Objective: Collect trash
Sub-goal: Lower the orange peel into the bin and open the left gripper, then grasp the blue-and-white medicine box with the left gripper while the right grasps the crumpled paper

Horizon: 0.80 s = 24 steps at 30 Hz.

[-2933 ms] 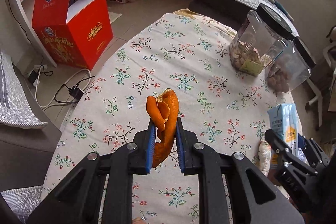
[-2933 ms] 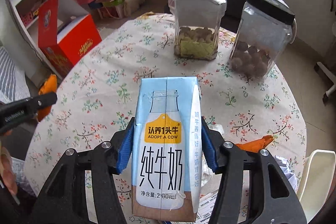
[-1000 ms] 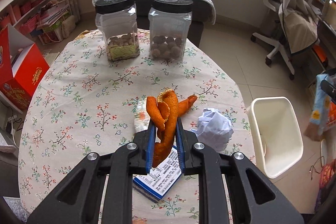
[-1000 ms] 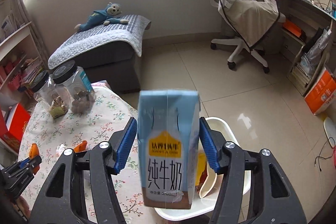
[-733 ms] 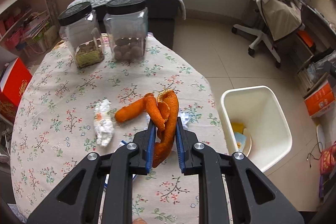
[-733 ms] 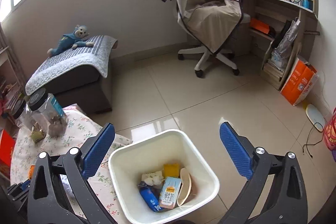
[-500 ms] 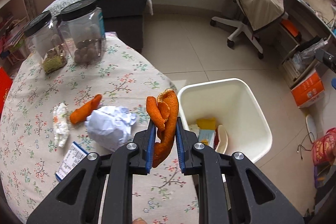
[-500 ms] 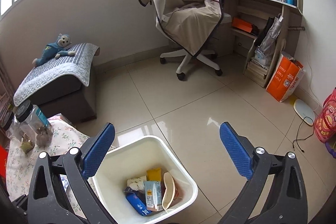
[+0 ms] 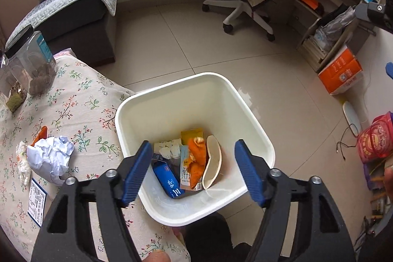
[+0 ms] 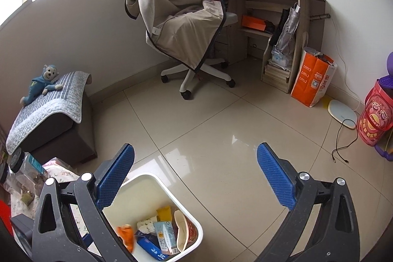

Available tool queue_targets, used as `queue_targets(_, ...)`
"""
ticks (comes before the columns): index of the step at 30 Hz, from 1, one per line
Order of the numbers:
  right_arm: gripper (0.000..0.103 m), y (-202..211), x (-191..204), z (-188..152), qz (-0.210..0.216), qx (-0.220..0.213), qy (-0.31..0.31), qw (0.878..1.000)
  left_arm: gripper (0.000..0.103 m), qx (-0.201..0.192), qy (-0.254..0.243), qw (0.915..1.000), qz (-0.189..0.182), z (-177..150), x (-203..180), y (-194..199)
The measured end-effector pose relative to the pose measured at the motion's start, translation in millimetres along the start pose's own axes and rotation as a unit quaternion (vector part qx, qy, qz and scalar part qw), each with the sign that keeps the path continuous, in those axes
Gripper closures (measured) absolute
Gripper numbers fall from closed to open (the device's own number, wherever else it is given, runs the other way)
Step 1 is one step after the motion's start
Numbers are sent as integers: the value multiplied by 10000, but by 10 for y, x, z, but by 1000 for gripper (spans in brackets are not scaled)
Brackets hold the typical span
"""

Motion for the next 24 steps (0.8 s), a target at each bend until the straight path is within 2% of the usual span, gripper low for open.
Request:
queue_targets(4,7,-11,-27,-11,-6,33,-22,10000,21,143,-205,9983,519,-51,29,-39)
queue_targets(7,7,-15,4,-23,34,84,15,10000,20,299,-416,9913,1209,-110,155,-36)
queue_targets(11,7,15,106,-57,113,121,122,9998,20,491,-418,9838,1672,-212,395,18)
queue_targets(13,7,32,178,-86,158,142,227,9995,20,419,-438,9791,1939,-243,500,79)
queue_targets(17,7,85,350,-148,211,142,478,9985,20,173,-617,9633,2606,-309,697,230)
queue_targets(20,7,131,489,-201,237,115,700,9972,20,113,-545,9588,2785,-361,873,335)
queue_targets(24,7,203,684,-275,321,127,951,9949,20,136,-302,9597,2791,-458,1147,482)
Point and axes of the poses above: each gripper's, at about its wrist camera, not at the fingertips, and y roughly against the way its jaws point, x to its left, z to its top, the point moved 5 cm from there along -y, roughly the way its jaws point, and after that the axes turned 12 degrees about -z, right-handed, at the moved point
